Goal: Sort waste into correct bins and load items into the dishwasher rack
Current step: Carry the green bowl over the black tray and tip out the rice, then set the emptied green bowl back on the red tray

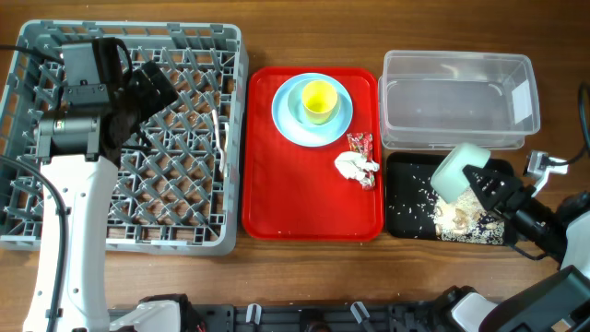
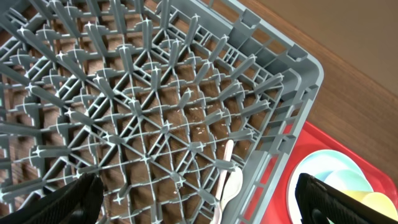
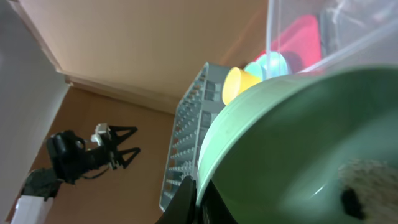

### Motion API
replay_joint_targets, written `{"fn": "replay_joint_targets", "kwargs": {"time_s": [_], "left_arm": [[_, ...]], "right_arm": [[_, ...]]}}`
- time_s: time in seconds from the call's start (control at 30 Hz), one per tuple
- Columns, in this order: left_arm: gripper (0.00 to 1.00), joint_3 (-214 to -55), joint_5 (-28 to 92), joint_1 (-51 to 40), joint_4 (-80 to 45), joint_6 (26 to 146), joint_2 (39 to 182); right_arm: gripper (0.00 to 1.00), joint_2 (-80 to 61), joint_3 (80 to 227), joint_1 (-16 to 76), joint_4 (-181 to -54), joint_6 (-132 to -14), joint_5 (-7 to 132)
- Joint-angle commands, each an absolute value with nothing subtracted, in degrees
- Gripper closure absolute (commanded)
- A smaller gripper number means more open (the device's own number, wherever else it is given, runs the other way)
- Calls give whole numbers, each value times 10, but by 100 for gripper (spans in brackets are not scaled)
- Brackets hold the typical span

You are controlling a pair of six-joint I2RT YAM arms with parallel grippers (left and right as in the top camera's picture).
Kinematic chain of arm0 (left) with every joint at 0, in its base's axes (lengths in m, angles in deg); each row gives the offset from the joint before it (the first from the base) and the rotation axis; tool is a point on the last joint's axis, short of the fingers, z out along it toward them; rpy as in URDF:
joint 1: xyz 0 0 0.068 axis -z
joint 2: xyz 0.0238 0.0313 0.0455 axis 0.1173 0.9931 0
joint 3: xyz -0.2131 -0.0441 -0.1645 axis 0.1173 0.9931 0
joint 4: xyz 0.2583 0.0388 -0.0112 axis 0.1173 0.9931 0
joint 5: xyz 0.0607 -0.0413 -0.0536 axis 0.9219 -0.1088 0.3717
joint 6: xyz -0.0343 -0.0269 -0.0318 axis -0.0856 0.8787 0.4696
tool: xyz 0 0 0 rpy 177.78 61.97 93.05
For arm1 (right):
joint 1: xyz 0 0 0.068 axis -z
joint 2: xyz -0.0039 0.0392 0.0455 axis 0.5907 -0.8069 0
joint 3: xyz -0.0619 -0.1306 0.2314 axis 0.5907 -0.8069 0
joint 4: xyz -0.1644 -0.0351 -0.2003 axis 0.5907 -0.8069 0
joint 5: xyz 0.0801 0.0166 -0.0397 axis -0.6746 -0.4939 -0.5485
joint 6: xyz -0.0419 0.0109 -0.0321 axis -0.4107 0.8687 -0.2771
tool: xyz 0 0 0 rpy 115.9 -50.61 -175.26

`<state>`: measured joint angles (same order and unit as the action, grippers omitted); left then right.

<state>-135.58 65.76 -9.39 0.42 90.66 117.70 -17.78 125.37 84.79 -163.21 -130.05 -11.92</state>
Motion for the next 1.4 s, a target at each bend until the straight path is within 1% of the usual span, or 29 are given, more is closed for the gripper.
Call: {"fn": "replay_joint_targets", "kwargs": {"time_s": [0.0, 0.1, 0.13, 0.2, 0.27, 0.33, 0.4, 0.5, 0.53, 0.63, 0.7, 0.8, 0.87, 0.9, 0.97, 1.0, 1.07, 1.1, 1.17, 1.27, 1.33, 1.37], "left_arm": [[0, -1358, 659, -96, 3, 914, 1173], [0, -1358, 659, -96, 3, 914, 1173], [0, -1358, 659, -96, 3, 914, 1173], [0, -1358, 659, -96, 3, 914, 1173], [0, -1358, 659, -96, 3, 914, 1173], [0, -1358, 659, -96, 3, 914, 1173], [0, -1358, 659, -96, 3, 914, 1173], [0, -1358, 659, -96, 3, 914, 1173], [0, -1358, 659, -96, 3, 914, 1173], [0, -1358, 659, -96, 3, 914, 1173], [0, -1358, 659, -96, 3, 914, 1173], [0, -1358, 659, -96, 3, 914, 1173], [0, -1358, 659, -96, 3, 914, 1173], [0, -1358, 659, -96, 3, 914, 1173], [0, -1358, 659, -96, 3, 914, 1173], [0, -1358, 659, -96, 3, 914, 1173], [0, -1358, 659, -96, 3, 914, 1173], [0, -1358, 659, -96, 3, 914, 1173], [0, -1358, 659, -96, 3, 914, 1173], [0, -1358, 659, -96, 3, 914, 1173], [0, -1358, 659, -96, 3, 914, 1173], [0, -1358, 659, -96, 3, 914, 1173]], "right_arm": [[96, -170, 1252, 847, -1618, -1309, -161], [96, -170, 1252, 847, -1593, -1388, -149], [96, -170, 1252, 845, -1586, -1398, -138], [96, -170, 1252, 829, -1608, -1404, -145], [96, -170, 1252, 800, -1618, -1453, -156], [96, -170, 1252, 778, -1603, -1442, -158], [96, -170, 1252, 752, -1614, -1458, -176], [96, -170, 1252, 743, -1619, -1446, -182], [96, -170, 1252, 743, -1622, -1420, -187], [96, -170, 1252, 743, -1615, -1407, -197], [96, -169, 1252, 743, -1626, -1330, -184], [96, -162, 1266, 743, -1635, -1260, -99], [96, -144, 1279, 743, -1649, -1251, -62], [95, -127, 1288, 743, -1654, -1228, -41], [96, -75, 1318, 742, -1617, -1103, 40], [96, -42, 1339, 734, -1592, -1026, 110], [95, 16, 1374, 685, -1561, -917, 252], [96, 39, 1384, 649, -1551, -881, 296], [96, 78, 1391, 555, -1525, -829, 335], [96, 82, 1391, 366, -1468, -727, 413], [96, 50, 1391, 226, -1430, -662, 482], [95, 32, 1391, 170, -1412, -636, 504]]}}
